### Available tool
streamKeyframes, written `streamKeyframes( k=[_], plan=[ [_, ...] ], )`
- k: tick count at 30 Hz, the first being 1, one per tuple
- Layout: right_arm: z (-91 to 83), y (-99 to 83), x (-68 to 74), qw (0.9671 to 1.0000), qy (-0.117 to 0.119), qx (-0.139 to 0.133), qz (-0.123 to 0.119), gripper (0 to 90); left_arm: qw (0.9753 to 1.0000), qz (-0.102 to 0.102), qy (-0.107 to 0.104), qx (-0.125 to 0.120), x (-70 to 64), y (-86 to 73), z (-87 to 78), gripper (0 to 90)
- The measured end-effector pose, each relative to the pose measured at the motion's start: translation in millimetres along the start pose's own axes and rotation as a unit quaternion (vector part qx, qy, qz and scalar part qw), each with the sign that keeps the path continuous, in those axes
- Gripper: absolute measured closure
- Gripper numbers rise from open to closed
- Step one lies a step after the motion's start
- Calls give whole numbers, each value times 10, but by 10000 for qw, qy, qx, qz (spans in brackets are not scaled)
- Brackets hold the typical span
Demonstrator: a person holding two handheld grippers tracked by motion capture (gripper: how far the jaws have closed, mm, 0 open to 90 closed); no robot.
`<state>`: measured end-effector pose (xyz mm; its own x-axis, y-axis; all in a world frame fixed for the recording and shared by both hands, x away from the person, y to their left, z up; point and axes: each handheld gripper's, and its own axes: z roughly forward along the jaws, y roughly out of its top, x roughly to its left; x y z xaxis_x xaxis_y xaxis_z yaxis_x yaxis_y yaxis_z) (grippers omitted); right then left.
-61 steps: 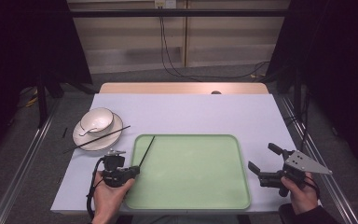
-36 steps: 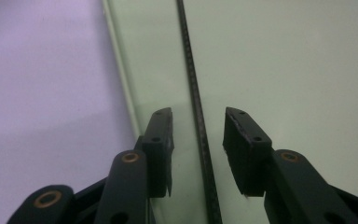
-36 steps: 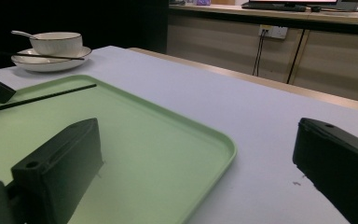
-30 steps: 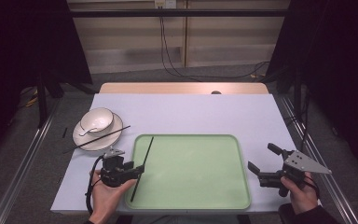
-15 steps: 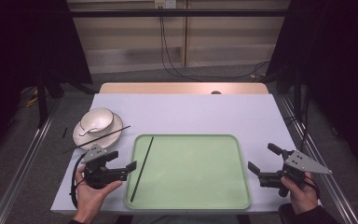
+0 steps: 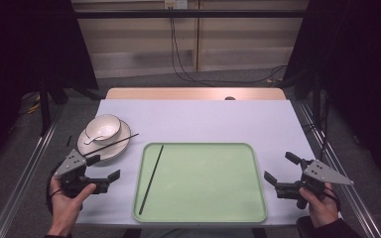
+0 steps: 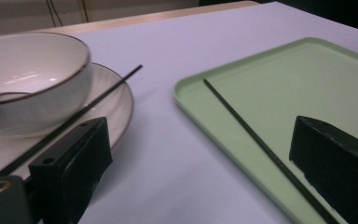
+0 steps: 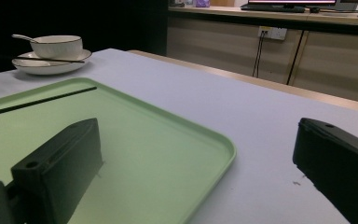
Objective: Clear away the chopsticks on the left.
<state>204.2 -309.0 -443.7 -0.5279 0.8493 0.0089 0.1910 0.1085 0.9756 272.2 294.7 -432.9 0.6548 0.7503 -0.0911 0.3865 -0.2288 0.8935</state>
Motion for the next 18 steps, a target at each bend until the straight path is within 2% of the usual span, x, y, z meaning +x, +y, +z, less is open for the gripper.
streamKeyframes(
  k=[3, 6, 9, 11, 12, 14, 15, 16, 17, 18],
  plan=[
    [7, -1, -1, 10000, -12, 16, -21, 10, 9998, 49, -169, 6, 147, 6, -67, 56],
    [9, 0, 3, 10000, -46, 3, -19, 10, 9999, 35, -105, 74, 369, -4, -133, 59],
    [10, -1, 0, 10000, -38, 2, -37, 10, 9998, 62, 66, 201, 465, 9, -156, 59],
    [13, -1, 0, 10000, -46, 24, -43, 10, 9990, 244, 38, 364, 593, 21, -185, 63],
    [15, 0, 3, 10000, -65, 12, -32, 10, 9987, 340, -11, 384, 640, 22, -194, 62],
    [14, -1, 4, 10000, -45, 24, -29, 10, 9987, 375, -3, 357, 678, 23, -200, 68],
    [15, -1, 4, 10000, -42, 26, -30, 10, 9980, 497, 48, 378, 721, 27, -205, 89],
    [15, -2, 3, 10000, -45, 32, -50, 10, 9980, 505, 32, 386, 759, 32, -199, 90],
    [15, -2, 0, 10000, -14, 47, -47, 10, 9981, 468, -75, 402, 815, 37, -183, 108],
    [22, -4, 4, 10000, -46, 57, -47, 10, 9975, 523, -60, 477, 852, 43, -173, 141]
  ],
)
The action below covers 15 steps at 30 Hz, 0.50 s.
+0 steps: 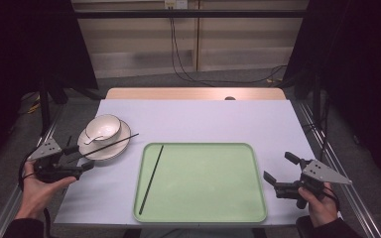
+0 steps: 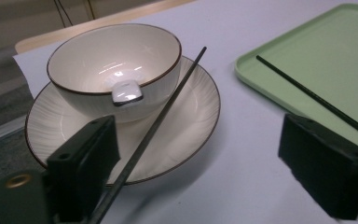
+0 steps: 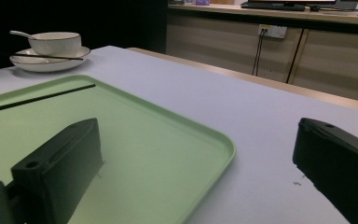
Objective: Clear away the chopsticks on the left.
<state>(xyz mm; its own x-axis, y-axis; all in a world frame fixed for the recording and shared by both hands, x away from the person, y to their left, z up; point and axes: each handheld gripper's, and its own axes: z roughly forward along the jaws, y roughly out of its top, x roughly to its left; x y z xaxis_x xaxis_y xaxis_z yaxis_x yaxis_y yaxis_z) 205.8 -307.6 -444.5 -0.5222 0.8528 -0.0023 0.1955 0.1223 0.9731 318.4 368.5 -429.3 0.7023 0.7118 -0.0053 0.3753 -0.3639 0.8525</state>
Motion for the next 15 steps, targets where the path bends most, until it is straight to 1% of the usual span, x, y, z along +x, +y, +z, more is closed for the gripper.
streamKeyframes(
  k=[2, 3, 4, 6, 7, 9, 10, 11, 12, 13, 14, 15],
  plan=[
    [2, 0, 1, 10000, 14, -15, -4, 10, 9999, 58, 15, 136, 86, 0, 36, 153],
    [-4, 2, 3, 10000, 24, -6, 23, 10, 9997, 109, 3, 207, 149, -5, 83, 195],
    [-7, 2, 2, 10000, 25, -2, 25, 10, 9997, 109, 3, 207, 149, -5, 83, 205],
    [-9, 1, -5, 10000, 13, 8, 5, 10, 9993, 178, 37, 337, 202, -16, 146, 221],
    [-6, 1, -6, 10000, 26, 5, -9, 10, 9992, 86, 121, 377, 227, -39, 218, 234],
    [-6, 1, -4, 10000, 28, 3, -5, 10, 9990, 117, 136, 402, 248, -52, 274, 277],
    [-3, 0, -3, 10000, 17, -6, -1, 10, 9990, 117, 136, 402, 248, -52, 274, 297],
    [-3, 0, -3, 10000, 17, -6, -1, 10, 9990, 143, 134, 406, 258, -49, 292, 297],
    [-5, 0, -5, 10000, 27, 2, -9, 10, 9989, 173, 103, 430, 270, -42, 324, 332],
    [-5, 0, -5, 10000, 27, 2, -9, 10, 9987, 150, 65, 481, 273, -38, 347, 332],
    [-5, 0, -5, 10000, 25, 2, -8, 10, 9983, 196, 93, 540, 277, -31, 376, 333],
    [-4, -1, -6, 10000, 9, 2, -4, 10, 9977, 215, 78, 639, 279, -26, 410, 346]
  ],
)
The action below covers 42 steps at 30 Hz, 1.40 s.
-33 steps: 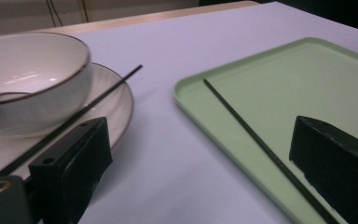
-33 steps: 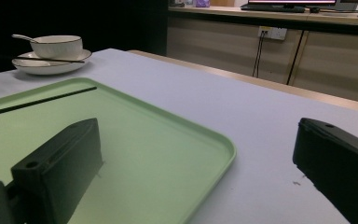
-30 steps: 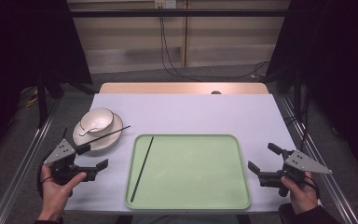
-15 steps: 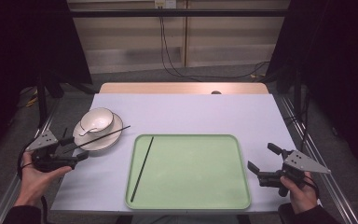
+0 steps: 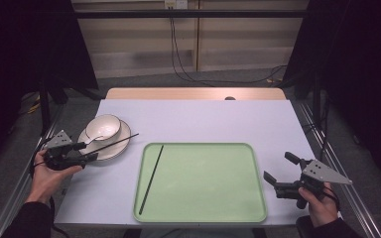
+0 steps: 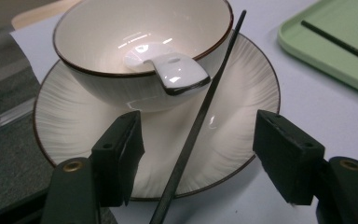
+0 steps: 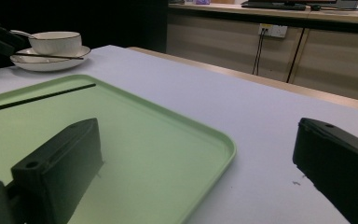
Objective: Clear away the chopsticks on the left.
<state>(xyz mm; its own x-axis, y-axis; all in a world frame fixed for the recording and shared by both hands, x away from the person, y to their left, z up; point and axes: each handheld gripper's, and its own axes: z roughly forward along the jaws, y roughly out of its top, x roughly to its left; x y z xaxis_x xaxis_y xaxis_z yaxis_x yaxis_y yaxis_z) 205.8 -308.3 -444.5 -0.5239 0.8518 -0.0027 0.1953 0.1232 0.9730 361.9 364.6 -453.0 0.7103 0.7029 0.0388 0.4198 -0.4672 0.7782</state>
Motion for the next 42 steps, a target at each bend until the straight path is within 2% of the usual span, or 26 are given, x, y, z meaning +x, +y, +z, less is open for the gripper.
streamKeyframes(
  k=[2, 4, 6, 7, 8, 12, 14, 16, 19, 20, 24, 29, 35, 37, 39, 42],
  plan=[
    [2, -3, 3, 10000, -15, 27, 16, 10, 9999, 102, -79, 97, 16, 13, 42, 403],
    [0, -2, 3, 10000, 9, 17, 9, 10, 9997, 87, -151, 187, 25, 26, 86, 448],
    [-1, -2, 1, 10000, 8, 21, 8, 10, 9996, 136, -45, 241, 43, 34, 101, 502],
    [-1, -2, 1, 10000, 8, 20, 10, 10, 9996, 105, -68, 235, 50, 36, 112, 525],
    [1, -3, 2, 10000, 5, 26, 19, 10, 9994, 174, -107, 283, 68, 41, 118, 597],
    [2, -3, 1, 10000, -14, 32, 13, 10, 9988, 289, -226, 312, 50, 50, 146, 628],
    [6, -5, 3, 10000, -24, 58, 35, 10, 9978, 406, -271, 458, 41, 58, 152, 702],
    [2, -6, 2, 10000, -10, 67, 8, 10, 9975, 443, -276, 468, 35, 54, 161, 769],
    [2, -5, 4, 10000, -24, 60, 45, 10, 9968, 524, -353, 485, 33, 60, 166, 817],
    [6, -6, 5, 10000, -26, 57, 53, 10, 9963, 587, -344, 530, 23, 66, 168, 817],
    [5, -6, 5, 10000, -34, 48, 47, 10, 9955, 617, -436, 571, -7, 86, 174, 845],
    [4, -7, 3, 10000, -11, 40, 32, 10, 9960, 564, -510, 464, -21, 106, 169, 855],
    [1, -6, 2, 10000, -6, 39, 47, 7, 9960, 380, -689, 413, -70, 168, 113, 857],
    [1, -5, 4, 10000, -21, 43, 37, 7, 9961, 390, -709, 338, -86, 190, 90, 857],
    [1, -5, 7, 10000, -7, 52, 57, 7, 9965, 241, -742, 311, -104, 214, 63, 857],
    [0, -5, 5, 10000, -14, 39, 45, 7, 9966, 151, -776, 250, -122, 245, 21, 857]
  ],
)
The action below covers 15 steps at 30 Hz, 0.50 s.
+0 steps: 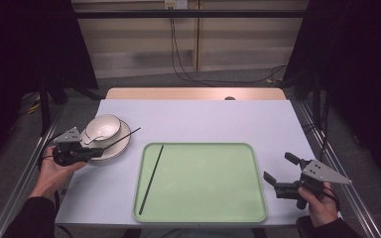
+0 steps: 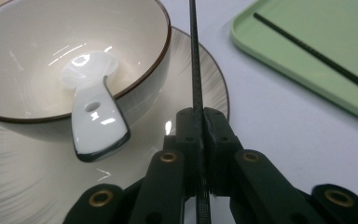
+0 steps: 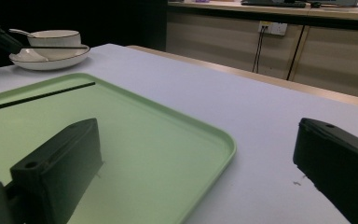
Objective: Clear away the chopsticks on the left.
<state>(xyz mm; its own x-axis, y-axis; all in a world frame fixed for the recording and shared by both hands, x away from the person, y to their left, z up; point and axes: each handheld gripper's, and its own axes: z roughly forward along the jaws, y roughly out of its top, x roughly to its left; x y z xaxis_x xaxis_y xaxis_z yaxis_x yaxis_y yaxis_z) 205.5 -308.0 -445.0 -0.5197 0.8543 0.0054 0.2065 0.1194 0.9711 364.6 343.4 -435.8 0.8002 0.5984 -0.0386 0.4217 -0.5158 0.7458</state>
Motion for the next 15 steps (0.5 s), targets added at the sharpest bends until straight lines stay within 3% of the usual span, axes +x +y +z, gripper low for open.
streamKeyframes(
  k=[2, 9, 15],
  plan=[
    [0, 0, -1, 10000, 11, -1, -1, 7, 9999, -77, -78, -20, -21, 8, -16, 857],
    [0, 0, 0, 10000, 14, -4, -3, 7, 9990, -404, -45, -169, -124, -43, -77, 858],
    [1, 1, 0, 10000, -2, -10, -1, 7, 9966, -626, -66, -527, -313, -16, -214, 857]
  ],
)
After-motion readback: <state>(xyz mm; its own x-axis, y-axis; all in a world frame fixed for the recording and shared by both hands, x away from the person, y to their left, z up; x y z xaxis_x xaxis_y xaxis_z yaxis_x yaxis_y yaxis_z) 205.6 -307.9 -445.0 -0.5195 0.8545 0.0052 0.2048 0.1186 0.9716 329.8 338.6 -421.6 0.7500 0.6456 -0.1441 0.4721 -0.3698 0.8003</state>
